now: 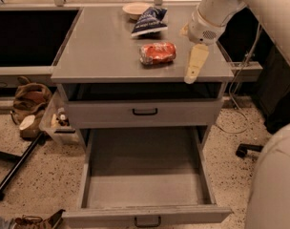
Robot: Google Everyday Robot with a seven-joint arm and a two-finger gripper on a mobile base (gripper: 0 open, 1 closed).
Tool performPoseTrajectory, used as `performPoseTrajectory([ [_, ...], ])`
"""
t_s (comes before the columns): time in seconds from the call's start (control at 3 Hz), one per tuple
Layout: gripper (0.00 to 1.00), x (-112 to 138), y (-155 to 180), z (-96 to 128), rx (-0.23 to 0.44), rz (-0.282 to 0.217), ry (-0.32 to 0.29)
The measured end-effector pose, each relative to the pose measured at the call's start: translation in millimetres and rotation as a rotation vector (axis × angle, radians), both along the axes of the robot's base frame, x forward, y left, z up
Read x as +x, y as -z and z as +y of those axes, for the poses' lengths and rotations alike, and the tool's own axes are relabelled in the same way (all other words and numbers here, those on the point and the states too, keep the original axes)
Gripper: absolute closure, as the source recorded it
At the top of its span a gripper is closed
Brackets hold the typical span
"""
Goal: Place coke can into middle drawer
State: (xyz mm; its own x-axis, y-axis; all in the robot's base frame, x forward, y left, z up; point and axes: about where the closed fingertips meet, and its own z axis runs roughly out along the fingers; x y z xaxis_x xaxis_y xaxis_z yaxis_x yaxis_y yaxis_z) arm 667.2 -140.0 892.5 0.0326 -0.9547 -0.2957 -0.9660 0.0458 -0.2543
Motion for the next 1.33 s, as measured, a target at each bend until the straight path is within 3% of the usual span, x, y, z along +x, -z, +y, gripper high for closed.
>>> performPoseTrajectory([
  [0.67,0.0,60.8,-0.5,51.2,0.035,-0.052,-0.118],
  [1.33,0.0,89.7,19.3,75.8,0.08,-0.026,-0.167],
])
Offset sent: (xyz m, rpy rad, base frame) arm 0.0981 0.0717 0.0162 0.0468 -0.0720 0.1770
